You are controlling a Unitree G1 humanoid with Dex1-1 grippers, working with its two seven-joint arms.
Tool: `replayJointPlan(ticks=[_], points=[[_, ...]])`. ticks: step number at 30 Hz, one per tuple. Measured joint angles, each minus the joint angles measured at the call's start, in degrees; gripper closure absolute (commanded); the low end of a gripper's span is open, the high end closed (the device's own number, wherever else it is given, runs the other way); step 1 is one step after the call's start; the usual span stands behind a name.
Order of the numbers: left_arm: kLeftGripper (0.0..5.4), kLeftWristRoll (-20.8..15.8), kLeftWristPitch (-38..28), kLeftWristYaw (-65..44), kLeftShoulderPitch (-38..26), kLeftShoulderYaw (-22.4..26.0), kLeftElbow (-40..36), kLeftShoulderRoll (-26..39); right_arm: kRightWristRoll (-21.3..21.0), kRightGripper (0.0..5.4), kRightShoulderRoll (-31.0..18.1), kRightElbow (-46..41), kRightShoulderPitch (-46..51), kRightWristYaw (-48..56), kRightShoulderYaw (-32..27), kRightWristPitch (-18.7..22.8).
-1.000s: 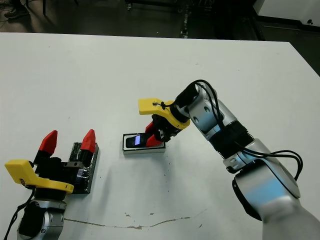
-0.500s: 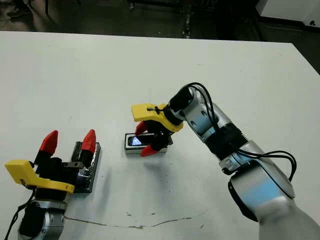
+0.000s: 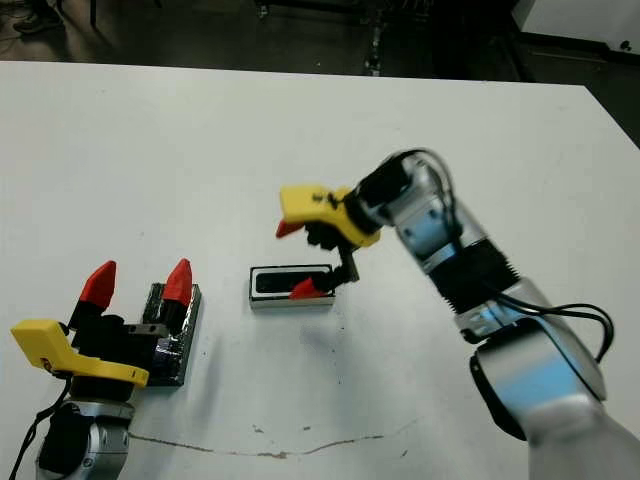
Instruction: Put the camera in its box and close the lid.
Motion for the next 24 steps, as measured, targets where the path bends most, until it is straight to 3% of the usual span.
replayJointPlan(ticks=[6, 10, 15, 18, 24], points=[[0.00, 0.2, -0.2, 0.0, 0.0, 0.0, 0.4, -0.1, 7.7, 0.05, -3.4, -11.3, 3.2, -5.2, -11.5, 12.8], [0.00, 0.0, -0.2, 0.0, -0.1, 0.0, 0.5, -0.1, 10.4, 0.05, -4.0, -22.0, 9.5, -17.1, -21.4, 19.3], [0.00, -0.4, -0.2, 0.0, -0.2, 0.1, 0.4, -0.1, 8.5, 0.54, -3.1, -40.0, 24.8, -35.5, -29.4, 19.5], [0.00, -0.6, -0.1, 0.0, -0.3, 0.3, 0.3, 0.1, 9.4, 1.04, -1.1, -44.2, 33.4, -40.8, -32.2, 16.5], [0.00, -0.5, 0.3, 0.0, -0.8, 0.7, 0.2, 0.2, 12.6, 1.92, 3.1, -51.1, 44.6, -49.4, -36.4, 14.4]])
